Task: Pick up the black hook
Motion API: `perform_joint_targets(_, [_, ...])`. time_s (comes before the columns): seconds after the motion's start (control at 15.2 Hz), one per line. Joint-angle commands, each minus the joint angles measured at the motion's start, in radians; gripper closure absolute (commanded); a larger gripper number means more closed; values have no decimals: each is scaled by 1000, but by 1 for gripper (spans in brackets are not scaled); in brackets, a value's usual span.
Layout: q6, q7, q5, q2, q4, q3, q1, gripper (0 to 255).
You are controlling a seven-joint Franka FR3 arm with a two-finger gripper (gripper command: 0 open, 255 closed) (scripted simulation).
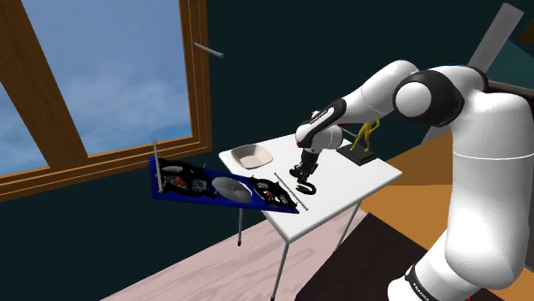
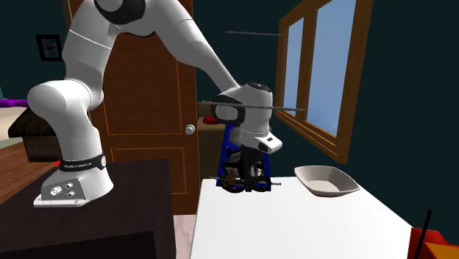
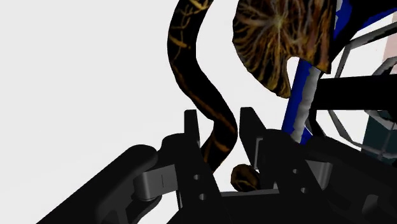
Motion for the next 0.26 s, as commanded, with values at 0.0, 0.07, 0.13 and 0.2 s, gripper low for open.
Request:
perform_joint_targets(0.0, [-20,11,-11,-25,-3,-9,3,255])
perform_joint_targets(0.07, [-29,15,-16,-36,-4,-12,5,255])
perform_joint_targets(0.13, [-31,16,-17,-37,-4,-12,5,255])
perform_joint_targets(0.2, [-31,16,-17,-37,-4,-12,5,255])
